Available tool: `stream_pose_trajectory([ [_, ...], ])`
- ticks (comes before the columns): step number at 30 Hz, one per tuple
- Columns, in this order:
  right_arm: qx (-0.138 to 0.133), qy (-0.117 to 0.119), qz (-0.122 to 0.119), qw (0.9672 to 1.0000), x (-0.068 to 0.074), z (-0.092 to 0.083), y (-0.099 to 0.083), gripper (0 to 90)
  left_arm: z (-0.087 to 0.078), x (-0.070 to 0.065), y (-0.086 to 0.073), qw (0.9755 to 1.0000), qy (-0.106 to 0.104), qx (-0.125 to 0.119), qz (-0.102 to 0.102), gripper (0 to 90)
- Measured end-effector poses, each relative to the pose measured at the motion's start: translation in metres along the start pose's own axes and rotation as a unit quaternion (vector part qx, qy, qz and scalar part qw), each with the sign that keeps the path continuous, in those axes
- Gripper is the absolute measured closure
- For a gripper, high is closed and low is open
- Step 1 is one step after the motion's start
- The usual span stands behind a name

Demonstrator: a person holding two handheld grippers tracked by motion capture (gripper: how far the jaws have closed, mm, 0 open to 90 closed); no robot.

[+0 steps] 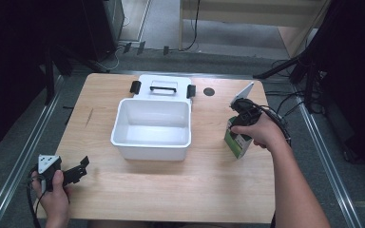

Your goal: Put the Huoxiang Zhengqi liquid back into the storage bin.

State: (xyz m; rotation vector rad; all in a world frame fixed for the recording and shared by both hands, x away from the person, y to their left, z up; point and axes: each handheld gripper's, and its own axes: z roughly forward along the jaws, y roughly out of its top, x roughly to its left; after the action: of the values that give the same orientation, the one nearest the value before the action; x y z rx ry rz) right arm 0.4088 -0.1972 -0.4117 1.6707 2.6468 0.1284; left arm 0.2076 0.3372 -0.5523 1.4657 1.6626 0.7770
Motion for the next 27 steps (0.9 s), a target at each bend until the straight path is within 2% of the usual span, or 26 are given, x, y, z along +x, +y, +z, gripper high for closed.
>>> stream_pose_trajectory([
  [4, -0.002, -0.010, -0.009, 0.9999, 0.000, -0.001, 0.000, 61.7, 0.000, 0.000, 0.000, 1.0000, 0.000, -0.001, 0.001, 0.0],
  [6, -0.001, -0.027, -0.024, 0.9994, 0.000, -0.003, 0.000, 64.4, 0.000, 0.000, 0.000, 1.0000, 0.000, 0.000, 0.000, 0.0],
  [8, 0.003, -0.024, -0.037, 0.9990, 0.001, -0.003, -0.001, 64.7, 0.000, 0.000, 0.000, 1.0000, 0.001, -0.001, 0.001, 0.0],
  [12, 0.005, -0.029, -0.095, 0.9950, 0.008, -0.003, -0.004, 64.8, 0.000, 0.000, 0.000, 1.0000, 0.000, -0.001, 0.001, 0.0],
  [15, 0.003, -0.033, -0.119, 0.9923, 0.010, -0.005, -0.004, 64.8, 0.000, -0.001, 0.000, 1.0000, 0.001, -0.002, 0.001, 0.0],
  [18, -0.007, -0.022, -0.146, 0.9891, 0.012, -0.011, -0.005, 64.9, 0.000, 0.000, 0.000, 1.0000, 0.000, -0.001, 0.001, 0.0],
  [20, -0.016, -0.017, -0.162, 0.9865, 0.013, -0.016, -0.005, 64.9, 0.000, 0.000, 0.000, 1.0000, 0.000, 0.000, 0.001, 0.0],
  [25, -0.034, -0.017, -0.229, 0.9727, 0.020, -0.030, -0.005, 64.7, 0.000, 0.000, 0.000, 1.0000, 0.000, -0.001, 0.001, 0.0],
  [27, -0.036, -0.018, -0.249, 0.9677, 0.023, -0.036, -0.005, 64.7, 0.000, 0.000, 0.000, 1.0000, 0.000, 0.000, 0.001, 0.0],
])
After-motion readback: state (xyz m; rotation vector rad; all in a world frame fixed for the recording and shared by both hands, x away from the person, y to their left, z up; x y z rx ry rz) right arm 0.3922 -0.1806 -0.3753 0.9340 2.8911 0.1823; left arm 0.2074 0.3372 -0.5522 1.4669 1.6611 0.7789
